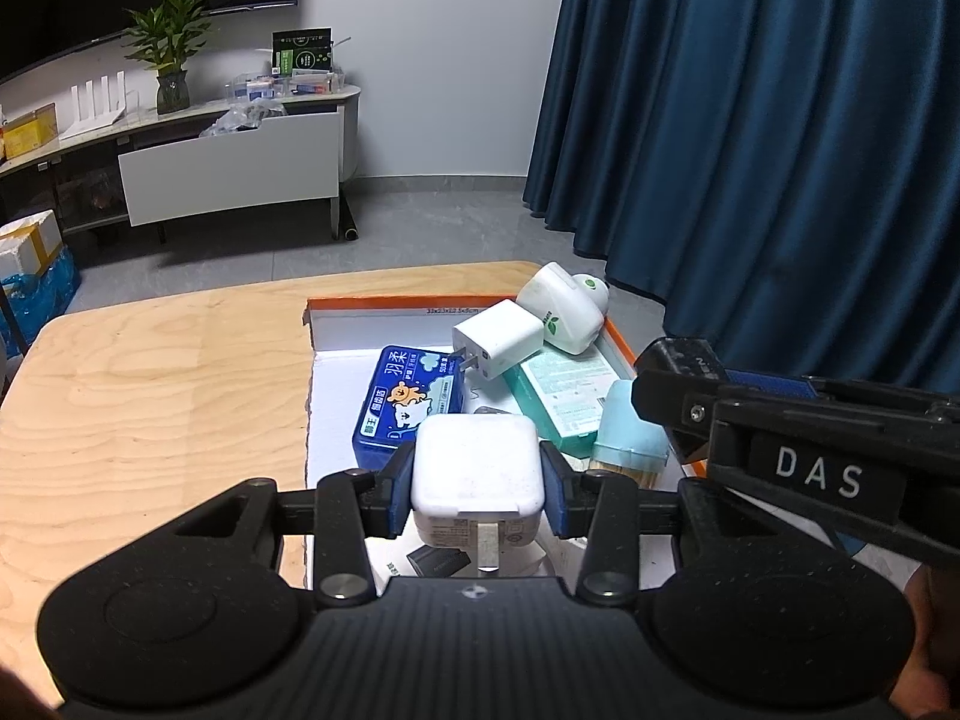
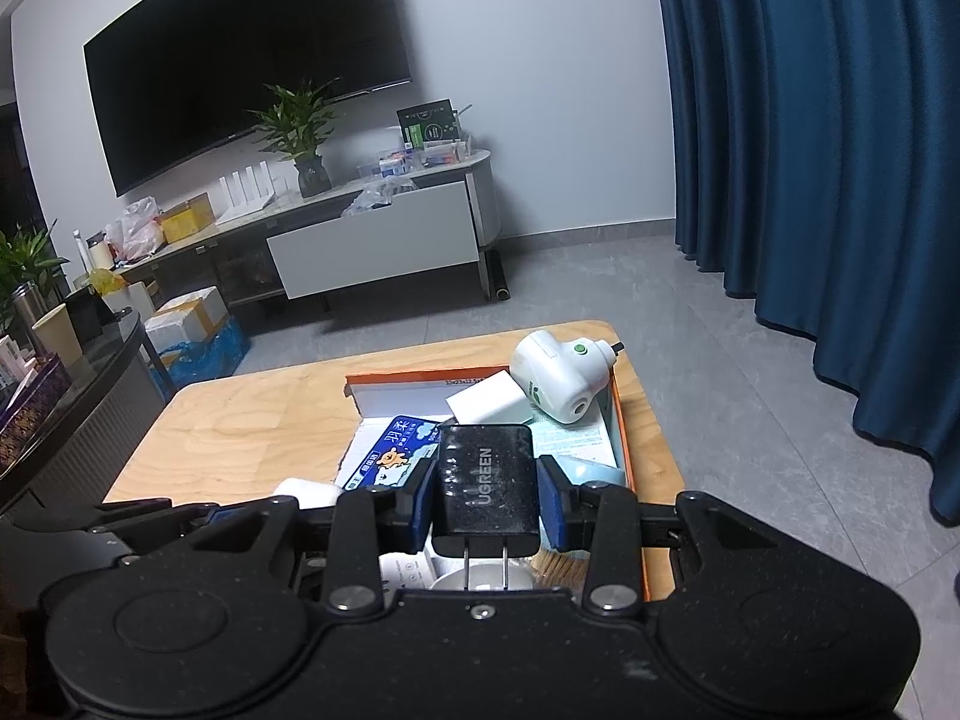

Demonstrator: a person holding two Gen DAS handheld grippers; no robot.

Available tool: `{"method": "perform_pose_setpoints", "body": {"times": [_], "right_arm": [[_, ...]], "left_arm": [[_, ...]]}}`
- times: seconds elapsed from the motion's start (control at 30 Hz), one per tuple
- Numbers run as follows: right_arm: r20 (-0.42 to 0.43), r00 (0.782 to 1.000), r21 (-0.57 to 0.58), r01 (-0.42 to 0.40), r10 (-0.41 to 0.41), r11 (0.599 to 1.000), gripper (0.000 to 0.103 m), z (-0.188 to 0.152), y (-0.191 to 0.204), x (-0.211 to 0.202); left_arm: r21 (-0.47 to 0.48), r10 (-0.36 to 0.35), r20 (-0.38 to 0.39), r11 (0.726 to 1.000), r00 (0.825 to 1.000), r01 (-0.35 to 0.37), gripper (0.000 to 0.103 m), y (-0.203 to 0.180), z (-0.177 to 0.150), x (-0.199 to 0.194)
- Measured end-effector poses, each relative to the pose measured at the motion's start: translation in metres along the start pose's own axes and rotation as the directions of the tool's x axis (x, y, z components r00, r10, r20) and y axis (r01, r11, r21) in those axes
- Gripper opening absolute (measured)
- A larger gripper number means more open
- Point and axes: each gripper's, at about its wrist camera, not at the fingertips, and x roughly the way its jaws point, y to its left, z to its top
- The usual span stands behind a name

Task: Organize rigid objects
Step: 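Lower both chargers into the box and open both tools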

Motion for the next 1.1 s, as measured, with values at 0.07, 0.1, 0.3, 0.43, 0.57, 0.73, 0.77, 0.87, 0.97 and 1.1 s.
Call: {"method": "perform_pose_setpoints", "body": {"times": [0.07,0.1,0.3,0.43,0.57,0.73,0.77,0.87,0.97,1.1], "right_arm": [[-0.005,1.0,-0.001,0.002,-0.002,1.0,0.044,0.001,0.0,0.003],[-0.007,1.0,-0.002,0.003,-0.003,1.0,0.044,0.002,0.0,0.005],[-0.02,1.0,-0.002,0.006,-0.006,1.0,0.044,0.005,-0.002,0.015],[-0.022,1.0,-0.003,0.007,-0.007,1.0,0.044,0.007,-0.003,0.021],[-0.022,1.0,-0.005,0.007,-0.007,1.0,0.044,0.008,-0.003,0.024],[-0.029,1.0,-0.007,0.01,-0.01,1.0,0.044,0.013,-0.004,0.033],[-0.03,0.999,-0.006,0.01,-0.01,1.0,0.044,0.015,-0.005,0.034],[-0.028,0.999,0.0,0.014,-0.014,1.0,0.045,0.017,-0.005,0.039],[-0.01,1.0,0.02,0.015,-0.014,1.0,0.047,0.017,-0.008,0.038],[0.018,0.999,0.03,0.026,-0.026,0.999,0.047,0.018,-0.012,0.029]], "left_arm": [[-0.004,-0.001,-0.004,1.0,1.0,0.001,0.042,0.001,0.001,0.003],[-0.005,-0.001,-0.005,1.0,1.0,0.001,0.042,0.001,0.002,0.004],[-0.006,-0.004,-0.012,1.0,1.0,0.004,0.042,0.0,0.003,0.012],[-0.009,-0.006,-0.02,1.0,1.0,0.006,0.042,0.0,0.003,0.018],[-0.012,-0.008,-0.028,1.0,1.0,0.008,0.042,-0.001,0.005,0.024],[-0.011,-0.011,-0.03,1.0,0.999,0.011,0.042,-0.002,0.007,0.029],[-0.012,-0.012,-0.03,1.0,0.999,0.011,0.042,-0.002,0.007,0.029],[-0.013,-0.013,-0.034,1.0,0.999,0.013,0.042,-0.003,0.008,0.033],[-0.016,-0.022,-0.036,1.0,0.999,0.022,0.042,-0.005,0.01,0.037],[-0.02,-0.049,-0.044,0.999,0.998,0.048,0.042,-0.005,0.01,0.041]]}}
